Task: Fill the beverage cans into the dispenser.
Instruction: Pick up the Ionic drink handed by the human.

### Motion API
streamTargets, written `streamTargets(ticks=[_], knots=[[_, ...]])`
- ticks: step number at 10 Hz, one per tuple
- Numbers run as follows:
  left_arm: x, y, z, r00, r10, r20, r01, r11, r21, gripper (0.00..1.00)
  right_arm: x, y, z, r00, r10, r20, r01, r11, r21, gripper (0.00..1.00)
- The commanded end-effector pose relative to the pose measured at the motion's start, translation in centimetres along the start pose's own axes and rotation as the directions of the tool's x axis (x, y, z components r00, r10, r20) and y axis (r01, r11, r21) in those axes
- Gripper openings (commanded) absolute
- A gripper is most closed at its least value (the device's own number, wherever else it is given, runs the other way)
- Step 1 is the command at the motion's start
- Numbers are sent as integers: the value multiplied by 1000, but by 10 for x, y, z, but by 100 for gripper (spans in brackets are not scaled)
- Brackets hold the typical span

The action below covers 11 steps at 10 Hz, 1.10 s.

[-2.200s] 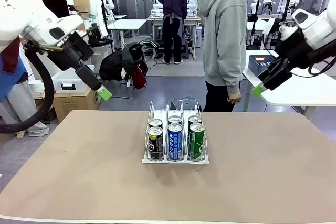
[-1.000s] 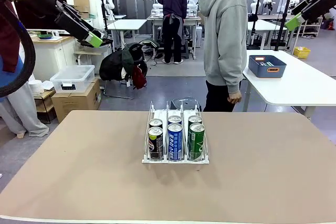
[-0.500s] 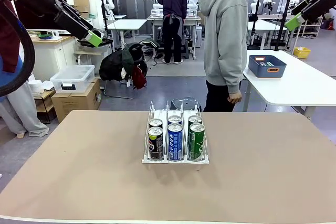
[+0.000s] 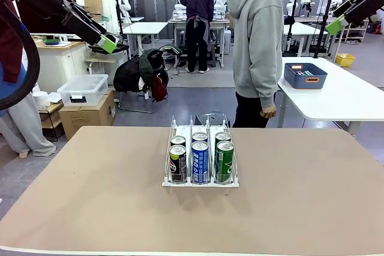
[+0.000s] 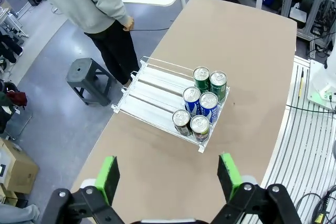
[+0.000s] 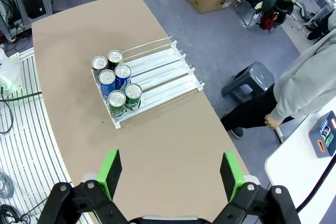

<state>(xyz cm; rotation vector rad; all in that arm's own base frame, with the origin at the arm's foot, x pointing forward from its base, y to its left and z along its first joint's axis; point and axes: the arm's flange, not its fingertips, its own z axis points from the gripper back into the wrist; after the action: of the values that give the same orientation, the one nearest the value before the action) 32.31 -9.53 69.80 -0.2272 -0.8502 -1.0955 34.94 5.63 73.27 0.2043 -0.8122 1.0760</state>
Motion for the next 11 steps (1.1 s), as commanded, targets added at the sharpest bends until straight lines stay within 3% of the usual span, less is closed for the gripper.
streamTargets(ticks=[1,5,11], knots=[[2,0,-3,1000,-4,-2,4,1000,8,100,1,1,0,1000,2,1,-2,1000,2,100],[6,-3,7,1000,0,14,2,996,-92,100,1,3,3,1000,5,-2,-5,999,33,100],[12,-4,22,997,-23,75,31,993,-112,100,-4,22,26,1000,-26,13,25,998,52,100]])
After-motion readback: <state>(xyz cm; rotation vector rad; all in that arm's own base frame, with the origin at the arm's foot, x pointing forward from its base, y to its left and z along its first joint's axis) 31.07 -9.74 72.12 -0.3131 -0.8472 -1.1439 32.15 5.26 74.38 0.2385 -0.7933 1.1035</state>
